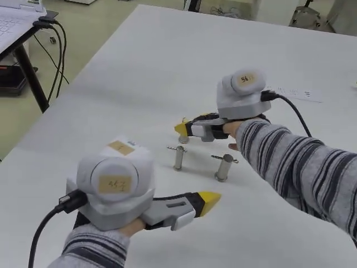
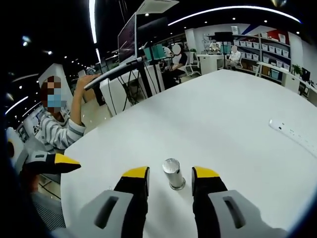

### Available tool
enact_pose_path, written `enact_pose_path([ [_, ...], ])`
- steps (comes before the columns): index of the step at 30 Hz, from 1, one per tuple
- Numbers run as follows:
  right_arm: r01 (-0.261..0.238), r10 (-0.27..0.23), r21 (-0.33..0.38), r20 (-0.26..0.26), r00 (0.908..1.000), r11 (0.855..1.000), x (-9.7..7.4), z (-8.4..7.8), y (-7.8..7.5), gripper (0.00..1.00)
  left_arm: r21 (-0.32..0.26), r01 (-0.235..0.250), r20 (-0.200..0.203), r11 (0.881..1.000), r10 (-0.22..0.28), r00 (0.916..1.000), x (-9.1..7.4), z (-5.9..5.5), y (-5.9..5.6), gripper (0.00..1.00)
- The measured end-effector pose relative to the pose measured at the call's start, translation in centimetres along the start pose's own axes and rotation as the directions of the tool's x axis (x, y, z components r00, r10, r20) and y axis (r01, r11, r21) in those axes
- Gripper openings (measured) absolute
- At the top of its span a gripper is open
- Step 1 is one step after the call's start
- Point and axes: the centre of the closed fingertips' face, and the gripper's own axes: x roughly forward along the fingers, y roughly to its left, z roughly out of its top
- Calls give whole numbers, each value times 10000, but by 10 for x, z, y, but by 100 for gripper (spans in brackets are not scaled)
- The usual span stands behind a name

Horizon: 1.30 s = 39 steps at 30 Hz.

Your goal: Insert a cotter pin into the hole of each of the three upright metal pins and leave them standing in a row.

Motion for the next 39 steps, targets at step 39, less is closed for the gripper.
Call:
enact_pose_path([
  [39,495,-530,-1314,-229,9983,9901,-27,-5,-20,9,680,94,-446,9976,-64,9990,2,-7,-6,97],
])
